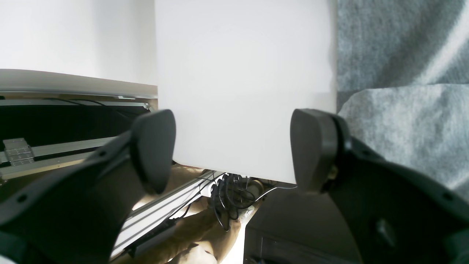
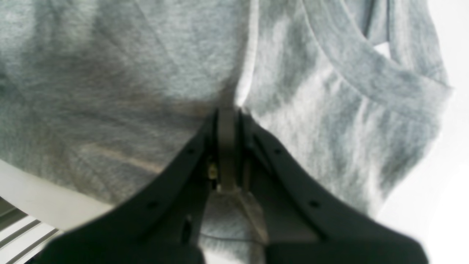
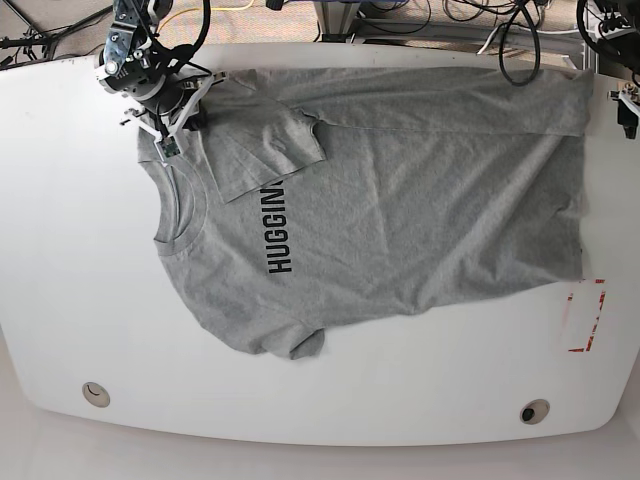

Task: Fold the T-shirt properly
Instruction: 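Move the right gripper to the shirt's shoulder seam near the collar, then grasp the shirt edge with both grippers at the shoulders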

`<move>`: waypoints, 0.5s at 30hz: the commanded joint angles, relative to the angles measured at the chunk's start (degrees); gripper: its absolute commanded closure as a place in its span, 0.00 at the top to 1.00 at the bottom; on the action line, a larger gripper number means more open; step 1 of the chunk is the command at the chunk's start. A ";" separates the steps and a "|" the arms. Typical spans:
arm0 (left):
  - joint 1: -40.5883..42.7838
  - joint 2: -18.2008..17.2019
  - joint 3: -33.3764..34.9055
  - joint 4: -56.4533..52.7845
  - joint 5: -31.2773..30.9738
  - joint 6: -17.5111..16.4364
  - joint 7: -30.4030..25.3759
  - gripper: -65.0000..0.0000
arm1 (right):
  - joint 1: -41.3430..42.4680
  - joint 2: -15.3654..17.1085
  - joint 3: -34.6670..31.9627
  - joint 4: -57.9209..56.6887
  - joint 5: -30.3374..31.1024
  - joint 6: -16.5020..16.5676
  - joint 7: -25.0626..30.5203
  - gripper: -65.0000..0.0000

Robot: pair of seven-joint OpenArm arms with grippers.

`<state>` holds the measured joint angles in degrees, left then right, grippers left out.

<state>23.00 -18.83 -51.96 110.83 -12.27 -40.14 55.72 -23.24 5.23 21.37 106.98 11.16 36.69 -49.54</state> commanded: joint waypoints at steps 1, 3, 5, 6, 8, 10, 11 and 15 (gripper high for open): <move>-0.02 -1.08 2.25 0.69 -0.34 0.14 -0.65 0.69 | 0.08 0.52 0.22 1.20 0.75 0.37 0.97 0.00; -0.02 -1.08 3.92 0.69 -0.34 0.14 -0.56 0.69 | -0.01 0.52 0.22 1.20 0.75 0.37 0.97 0.00; -0.02 -0.99 5.85 0.69 -0.34 0.14 -0.56 0.69 | -0.01 0.52 0.22 1.20 0.75 0.37 0.97 0.00; -0.02 -0.64 6.82 0.60 -0.34 0.14 -0.56 0.69 | -0.01 0.52 0.22 1.20 0.75 0.37 0.97 0.00; -0.02 0.50 8.23 0.60 -0.34 0.14 -0.56 0.69 | -0.01 0.52 0.22 1.20 0.75 0.37 0.97 0.00; -0.10 1.56 9.02 0.60 -0.34 0.14 -0.56 0.70 | -0.01 0.52 0.22 1.20 0.75 0.37 0.97 0.00; -0.10 1.99 9.55 0.60 -0.25 0.14 -0.56 0.70 | -0.01 0.52 0.22 1.20 0.75 0.37 0.97 0.00; -0.10 2.79 12.36 0.52 0.01 0.14 -0.56 0.70 | -0.01 0.52 0.22 1.20 0.75 0.37 0.97 0.00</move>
<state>23.18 -15.09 -39.81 110.65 -11.75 -40.34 56.14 -23.35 5.26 21.37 106.98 11.16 36.69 -49.54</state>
